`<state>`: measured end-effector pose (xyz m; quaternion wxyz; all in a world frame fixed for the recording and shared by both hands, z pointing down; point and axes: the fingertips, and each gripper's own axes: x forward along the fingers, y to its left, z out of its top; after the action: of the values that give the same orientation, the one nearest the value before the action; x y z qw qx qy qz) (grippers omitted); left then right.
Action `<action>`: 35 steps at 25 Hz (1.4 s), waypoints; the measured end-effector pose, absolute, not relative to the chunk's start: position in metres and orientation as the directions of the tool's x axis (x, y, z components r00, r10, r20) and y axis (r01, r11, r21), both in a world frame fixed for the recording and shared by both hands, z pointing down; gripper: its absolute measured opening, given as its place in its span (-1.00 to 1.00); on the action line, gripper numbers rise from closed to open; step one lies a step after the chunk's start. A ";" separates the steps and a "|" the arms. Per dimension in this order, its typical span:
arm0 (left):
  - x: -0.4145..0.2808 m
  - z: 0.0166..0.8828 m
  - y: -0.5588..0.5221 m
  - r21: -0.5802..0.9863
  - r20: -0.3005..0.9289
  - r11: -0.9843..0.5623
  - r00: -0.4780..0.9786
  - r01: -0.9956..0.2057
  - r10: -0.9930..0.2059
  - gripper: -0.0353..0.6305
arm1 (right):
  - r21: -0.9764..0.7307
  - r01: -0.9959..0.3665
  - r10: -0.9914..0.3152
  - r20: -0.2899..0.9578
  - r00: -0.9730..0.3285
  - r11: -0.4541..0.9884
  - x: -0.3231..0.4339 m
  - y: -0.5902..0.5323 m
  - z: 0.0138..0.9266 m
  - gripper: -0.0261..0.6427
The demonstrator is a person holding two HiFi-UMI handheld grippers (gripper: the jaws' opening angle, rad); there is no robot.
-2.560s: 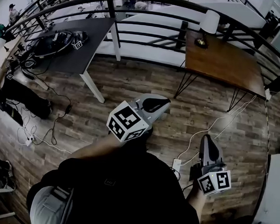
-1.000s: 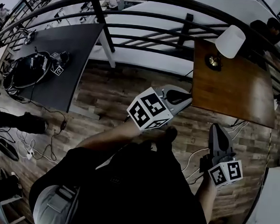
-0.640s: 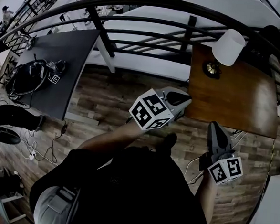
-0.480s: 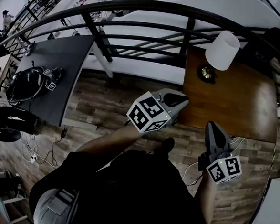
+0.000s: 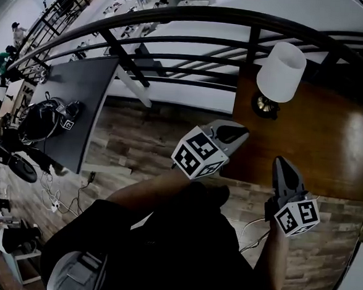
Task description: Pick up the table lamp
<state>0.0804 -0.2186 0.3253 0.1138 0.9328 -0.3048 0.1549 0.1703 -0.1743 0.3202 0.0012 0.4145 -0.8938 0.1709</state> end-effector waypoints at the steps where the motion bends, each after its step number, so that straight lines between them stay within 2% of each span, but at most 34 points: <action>1: 0.085 0.331 -0.226 0.124 0.362 -0.785 0.765 -0.606 -0.533 -0.87 | -0.309 -0.741 -0.739 0.148 -0.657 0.596 0.173 -0.182 0.324 -0.88; 10: 0.111 0.394 -0.306 0.110 0.377 -0.766 0.740 -0.633 -0.557 -0.86 | -0.338 -0.726 -0.716 0.180 -0.674 0.598 0.174 -0.253 0.377 -0.88; 23: 0.135 0.515 -0.399 0.125 0.417 -0.723 0.697 -0.679 -0.583 -0.35 | -0.414 -0.714 -0.732 0.149 -0.665 0.564 0.175 -0.339 0.455 -0.88; 35: 0.163 0.545 -0.459 0.047 0.336 -0.709 0.680 -0.703 -0.652 -0.12 | -0.436 -0.737 -0.762 0.160 -0.628 0.516 0.185 -0.361 0.504 -0.88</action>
<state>0.1625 -0.4593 0.5454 0.0863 0.9124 -0.3713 0.1492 0.1845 -0.3612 0.5039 -0.0258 0.4304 -0.8704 0.2378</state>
